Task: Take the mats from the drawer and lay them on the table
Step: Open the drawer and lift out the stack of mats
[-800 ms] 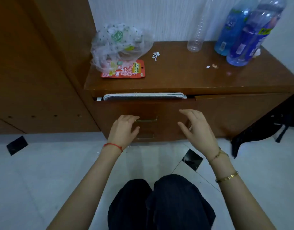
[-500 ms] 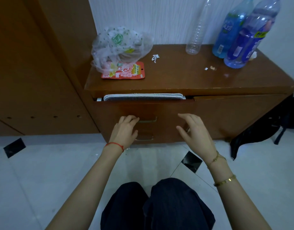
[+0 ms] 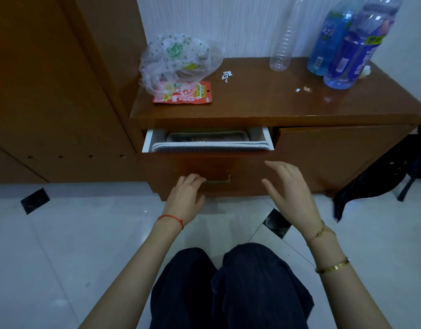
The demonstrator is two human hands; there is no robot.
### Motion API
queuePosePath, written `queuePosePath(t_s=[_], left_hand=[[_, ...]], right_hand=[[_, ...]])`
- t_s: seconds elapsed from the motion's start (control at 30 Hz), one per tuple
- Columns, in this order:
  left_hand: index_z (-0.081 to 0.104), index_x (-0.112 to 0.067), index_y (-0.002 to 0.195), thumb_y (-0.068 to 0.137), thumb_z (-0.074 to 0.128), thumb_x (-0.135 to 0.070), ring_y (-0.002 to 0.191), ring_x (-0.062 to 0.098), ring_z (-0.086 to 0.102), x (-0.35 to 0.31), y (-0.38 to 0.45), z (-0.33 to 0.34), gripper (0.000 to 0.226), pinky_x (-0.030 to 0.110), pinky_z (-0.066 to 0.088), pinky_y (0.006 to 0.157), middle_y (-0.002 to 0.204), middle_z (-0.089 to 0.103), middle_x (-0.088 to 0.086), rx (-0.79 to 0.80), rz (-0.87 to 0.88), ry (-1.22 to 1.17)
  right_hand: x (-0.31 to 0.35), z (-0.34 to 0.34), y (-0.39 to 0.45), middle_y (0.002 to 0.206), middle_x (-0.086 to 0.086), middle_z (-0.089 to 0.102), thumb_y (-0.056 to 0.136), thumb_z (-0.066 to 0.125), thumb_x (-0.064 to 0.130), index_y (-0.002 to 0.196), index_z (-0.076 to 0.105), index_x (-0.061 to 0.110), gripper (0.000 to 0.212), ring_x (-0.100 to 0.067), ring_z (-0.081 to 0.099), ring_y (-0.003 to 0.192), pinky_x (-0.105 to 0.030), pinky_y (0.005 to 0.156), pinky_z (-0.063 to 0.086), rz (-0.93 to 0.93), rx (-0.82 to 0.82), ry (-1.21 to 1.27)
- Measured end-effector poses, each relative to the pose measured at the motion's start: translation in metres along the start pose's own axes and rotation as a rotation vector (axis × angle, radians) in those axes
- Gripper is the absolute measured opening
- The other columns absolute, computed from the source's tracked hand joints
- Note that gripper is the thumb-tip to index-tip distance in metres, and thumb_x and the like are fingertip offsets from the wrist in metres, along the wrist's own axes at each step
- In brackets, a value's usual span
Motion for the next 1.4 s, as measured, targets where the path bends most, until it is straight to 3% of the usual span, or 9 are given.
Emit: queuePosePath(t_s=[0.17,0.37,0.43,0.53,0.73,1.03,1.2,1.33,1.4], left_hand=[[0.057,-0.014,0.131,0.088,0.062,-0.013,0.109,0.025,0.05,-0.012,-0.051,0.004,0.043,0.042,0.049,0.09,0.127,0.057,0.004,-0.037,0.05,-0.046],[0.05,-0.016,0.139,0.091,0.062,-0.012,0.123,0.02,0.046,-0.021,-0.09,0.001,0.049,0.028,0.04,0.103,0.142,0.05,0.001,-0.054,0.073,-0.114],[0.056,-0.017,0.135,0.093,0.06,-0.012,0.123,0.017,0.05,-0.026,-0.092,-0.013,0.042,0.032,0.045,0.102,0.137,0.055,0.0,-0.089,0.056,-0.182],[0.065,-0.016,0.12,0.092,0.062,-0.011,0.105,0.011,0.059,-0.038,-0.089,-0.056,0.028,0.03,0.051,0.09,0.117,0.063,-0.005,-0.234,0.081,-0.246],[0.066,-0.018,0.113,0.09,0.065,-0.016,0.091,0.01,0.061,-0.043,-0.067,-0.13,0.024,0.026,0.054,0.081,0.102,0.065,-0.006,-0.419,0.017,-0.168],[0.071,-0.01,0.105,0.089,0.063,-0.014,0.095,0.029,0.059,-0.003,-0.037,-0.142,0.019,0.038,0.053,0.075,0.102,0.068,0.008,-0.246,-0.33,-0.06],[0.072,-0.005,0.098,0.088,0.065,-0.014,0.086,0.031,0.063,0.006,-0.034,-0.15,0.015,0.036,0.055,0.074,0.098,0.066,0.015,-0.211,-0.525,-0.126],[0.072,-0.003,0.097,0.087,0.068,-0.016,0.085,0.031,0.063,0.021,-0.039,-0.15,0.017,0.024,0.044,0.074,0.1,0.063,0.019,-0.191,-0.776,-0.199],[0.073,-0.005,0.096,0.085,0.069,-0.021,0.087,0.029,0.063,0.027,-0.044,-0.149,0.019,0.021,0.039,0.073,0.099,0.065,0.019,-0.204,-0.917,-0.256]], right_hand=[[0.004,-0.016,-0.028,0.123,-0.004,0.059,0.094,0.061,0.019,0.132,0.055,0.011,0.039,-0.017,0.047,0.118,-0.014,0.101,0.028,0.011,-0.033,0.002],[0.007,-0.024,-0.052,0.123,0.0,0.058,0.095,0.061,0.021,0.132,0.054,0.013,0.039,-0.011,0.044,0.115,-0.003,0.099,0.023,0.019,-0.04,0.016],[0.008,-0.026,-0.052,0.122,-0.001,0.058,0.094,0.06,0.022,0.131,0.055,0.012,0.038,-0.013,0.046,0.114,-0.004,0.099,0.024,0.018,-0.048,0.022],[0.013,-0.029,-0.045,0.12,-0.001,0.059,0.095,0.06,0.022,0.13,0.056,0.012,0.037,-0.016,0.049,0.113,-0.012,0.097,0.031,0.009,-0.065,0.038],[0.014,-0.028,-0.019,0.115,-0.001,0.06,0.093,0.062,0.02,0.127,0.058,0.012,0.035,-0.016,0.051,0.105,-0.018,0.091,0.036,0.042,-0.082,0.04],[-0.002,-0.02,0.01,0.103,-0.012,0.057,0.091,0.066,0.015,0.123,0.061,0.006,0.034,-0.028,0.055,0.098,-0.038,0.087,0.048,0.229,0.144,0.073],[-0.012,-0.016,0.021,0.098,-0.019,0.063,0.092,0.064,0.017,0.111,0.064,0.0,0.026,-0.034,0.056,0.099,-0.022,0.085,0.036,0.411,0.232,0.078],[-0.017,-0.013,0.023,0.098,-0.023,0.063,0.093,0.063,0.022,0.104,0.065,-0.003,0.027,-0.035,0.057,0.096,-0.024,0.076,0.036,0.628,0.264,0.141],[-0.018,-0.014,0.025,0.1,-0.023,0.064,0.093,0.063,0.023,0.104,0.064,-0.005,0.029,-0.034,0.058,0.096,-0.018,0.07,0.032,0.737,0.252,0.187]])
Point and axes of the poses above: each hand's wrist, its own y-axis towards the middle knuckle, its own z-axis out of the palm, x = y × z, the point moved 10 cm from there along y, towards the middle knuckle
